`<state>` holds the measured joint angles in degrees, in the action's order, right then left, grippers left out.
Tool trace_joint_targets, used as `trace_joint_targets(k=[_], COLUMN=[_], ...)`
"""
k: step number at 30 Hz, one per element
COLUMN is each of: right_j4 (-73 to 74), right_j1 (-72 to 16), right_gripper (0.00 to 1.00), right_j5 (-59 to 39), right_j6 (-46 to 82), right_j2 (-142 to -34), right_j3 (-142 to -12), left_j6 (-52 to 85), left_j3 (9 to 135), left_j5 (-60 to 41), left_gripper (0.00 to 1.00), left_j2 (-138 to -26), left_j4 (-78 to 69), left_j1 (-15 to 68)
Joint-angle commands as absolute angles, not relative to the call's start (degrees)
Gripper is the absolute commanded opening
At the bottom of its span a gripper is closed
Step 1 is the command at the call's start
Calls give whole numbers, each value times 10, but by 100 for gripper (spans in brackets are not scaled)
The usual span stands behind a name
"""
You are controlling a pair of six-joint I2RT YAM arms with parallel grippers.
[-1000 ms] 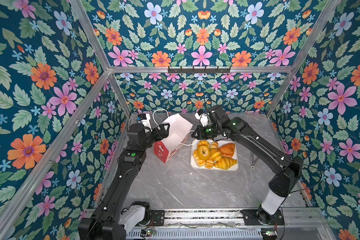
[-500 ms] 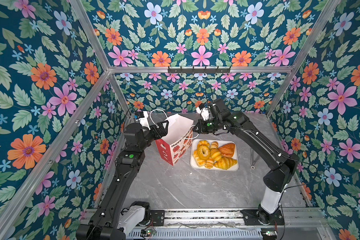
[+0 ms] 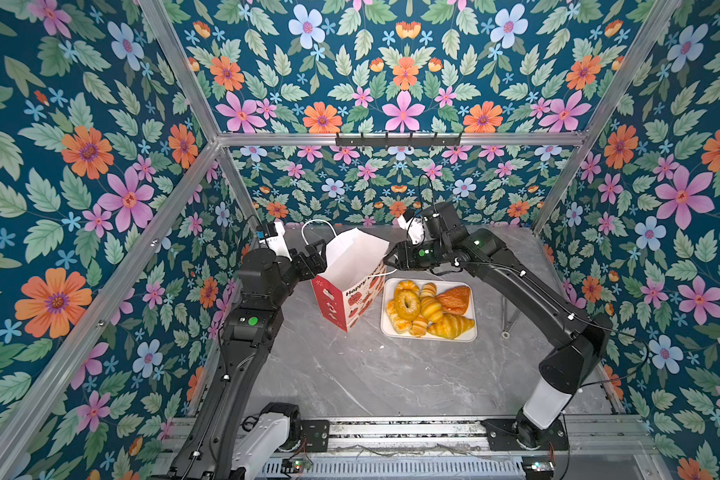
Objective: Take the fake bread out of the paper bag
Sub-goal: 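Stand the paper bag upright beside the tray with both grippers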
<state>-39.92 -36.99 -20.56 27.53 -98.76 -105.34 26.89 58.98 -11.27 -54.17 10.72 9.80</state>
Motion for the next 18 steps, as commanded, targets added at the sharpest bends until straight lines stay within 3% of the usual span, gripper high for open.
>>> trace_joint_targets(k=[1,8,13,18], right_j4=[-346,-231,-160,-127], right_j1=[-367,-349,-347,-342], right_gripper=[51,63,66,69], right_j5=[-182,-168,-138,-65], right_j6=[281,309,312,283], right_j2=[-964,-890,-844,-768], right_j3=[-1029,-934,-874,-802], left_j6=[256,247,243,236], left_j3=[592,586,579,553], left_j5=[-98,-103,-97,-13], left_gripper=[95,96,96,96], left_j2=[-535,-529,-520,-484], left_j4=[110,107,105,103], left_j1=[98,98,98,98])
